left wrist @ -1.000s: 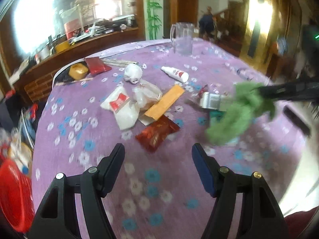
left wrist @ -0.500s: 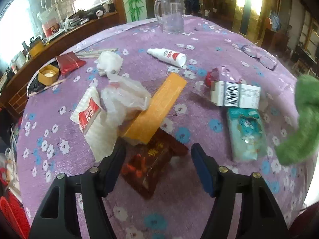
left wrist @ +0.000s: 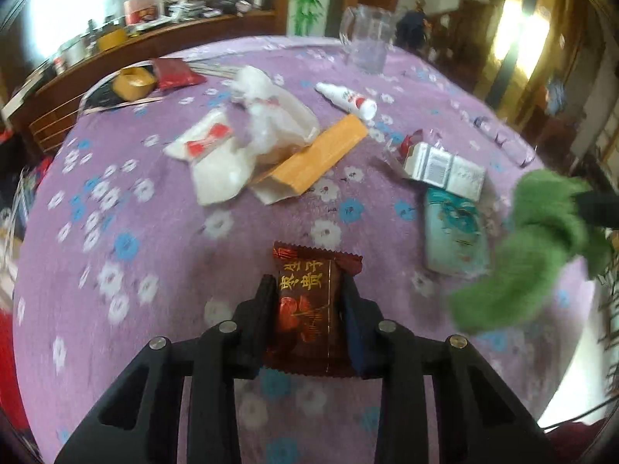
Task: Collect trash
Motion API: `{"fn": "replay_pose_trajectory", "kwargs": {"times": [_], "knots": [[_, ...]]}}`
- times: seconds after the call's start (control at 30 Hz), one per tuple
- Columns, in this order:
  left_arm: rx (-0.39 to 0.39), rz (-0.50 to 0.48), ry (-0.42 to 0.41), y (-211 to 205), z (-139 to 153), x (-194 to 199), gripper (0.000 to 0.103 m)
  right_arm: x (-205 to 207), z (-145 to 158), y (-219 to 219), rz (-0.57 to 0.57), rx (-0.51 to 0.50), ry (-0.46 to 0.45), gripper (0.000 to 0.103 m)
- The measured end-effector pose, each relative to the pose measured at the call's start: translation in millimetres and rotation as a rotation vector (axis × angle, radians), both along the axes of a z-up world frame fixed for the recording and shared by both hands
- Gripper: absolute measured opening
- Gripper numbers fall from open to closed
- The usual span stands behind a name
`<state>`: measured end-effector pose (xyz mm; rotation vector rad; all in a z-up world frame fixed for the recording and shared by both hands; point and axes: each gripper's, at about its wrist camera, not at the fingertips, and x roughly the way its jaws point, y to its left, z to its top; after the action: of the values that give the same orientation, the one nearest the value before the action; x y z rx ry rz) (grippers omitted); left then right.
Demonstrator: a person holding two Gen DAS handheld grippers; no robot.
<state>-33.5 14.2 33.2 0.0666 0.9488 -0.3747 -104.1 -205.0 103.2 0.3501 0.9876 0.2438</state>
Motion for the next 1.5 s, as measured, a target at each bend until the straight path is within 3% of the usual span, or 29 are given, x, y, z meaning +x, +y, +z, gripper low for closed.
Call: {"fn": "replay_pose_trajectory", "kwargs": {"times": [0.23,0.7,0.77,0.9,1.07,1.1,1.23,1.5], "knots": [[-0.047,0.088,-0.053,28,24,-33,0.032,10,-4,41,0.071,-0.018,-0.003,0.029],[-0.046,0.160,-0.102,68,47,-53,0.032,12,3,99,0.181,-0.038,-0.033,0.029],[-0.046,0.166,-0.108,71,49,-56,0.032,13,5,107,0.198,-0.043,-0.042,0.019],[-0.040,0.178,-0.117,79,52,-60,0.032,14,8,122,0.230,-0.060,-0.057,0.013],[-0.046,0.198,-0.111,90,51,-64,0.032,20,4,123,0.213,-0.039,-0.014,0.013],[-0.047,0.200,-0.110,92,51,-65,0.032,23,1,119,0.205,-0.027,0.008,0.018],[-0.049,0.215,-0.122,100,56,-69,0.032,25,-14,107,0.200,-0.016,0.069,0.062],[-0.061,0.272,-0.135,124,63,-84,0.032,13,-50,97,0.191,-0.061,0.133,0.079]]}}
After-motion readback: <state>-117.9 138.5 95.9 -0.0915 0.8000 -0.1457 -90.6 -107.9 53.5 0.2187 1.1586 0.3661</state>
